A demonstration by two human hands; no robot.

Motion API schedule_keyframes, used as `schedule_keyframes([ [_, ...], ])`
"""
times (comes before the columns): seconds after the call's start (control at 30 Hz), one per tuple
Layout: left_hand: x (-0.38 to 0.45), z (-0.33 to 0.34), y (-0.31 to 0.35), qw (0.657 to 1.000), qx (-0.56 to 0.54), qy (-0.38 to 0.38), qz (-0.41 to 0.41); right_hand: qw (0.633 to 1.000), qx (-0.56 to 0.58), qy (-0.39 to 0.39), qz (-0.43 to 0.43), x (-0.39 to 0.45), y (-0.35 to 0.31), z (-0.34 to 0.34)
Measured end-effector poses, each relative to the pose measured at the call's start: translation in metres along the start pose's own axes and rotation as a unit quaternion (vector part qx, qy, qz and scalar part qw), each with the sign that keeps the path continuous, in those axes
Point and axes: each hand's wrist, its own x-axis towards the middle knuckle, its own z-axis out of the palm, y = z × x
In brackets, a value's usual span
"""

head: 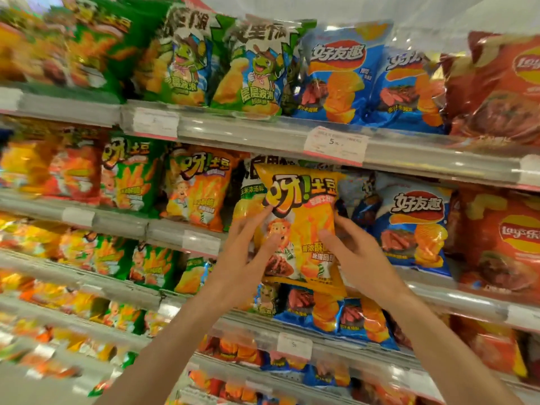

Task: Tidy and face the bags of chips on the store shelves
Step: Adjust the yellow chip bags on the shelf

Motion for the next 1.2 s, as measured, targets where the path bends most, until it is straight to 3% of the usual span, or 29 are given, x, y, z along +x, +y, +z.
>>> schedule_keyframes([
  [0.13, -0.015, -0.076, -0.021, 0.999, 0.035, 0.012, 0.001, 1.000, -0.001, -0.011, -0.002, 0.007, -0.026, 0.072],
  [0.5, -0.061, -0.267, -0.097, 0.984, 0.101, 0.130, -0.061, 0.987, 0.014, -0.151, -0.051, 0.068, -0.093, 0.277],
  [0.83, -0.046, -0.416, -0.187, 0.973, 0.103, 0.184, -0.098, 0.972, 0.044, -0.228, -0.030, 0.156, -0.126, 0.450],
  [1.2, 0.006, -0.586, -0.268, 0.960, 0.180, 0.189, -0.100, 0.979, 0.019, -0.196, -0.051, 0.250, -0.178, 0.611],
])
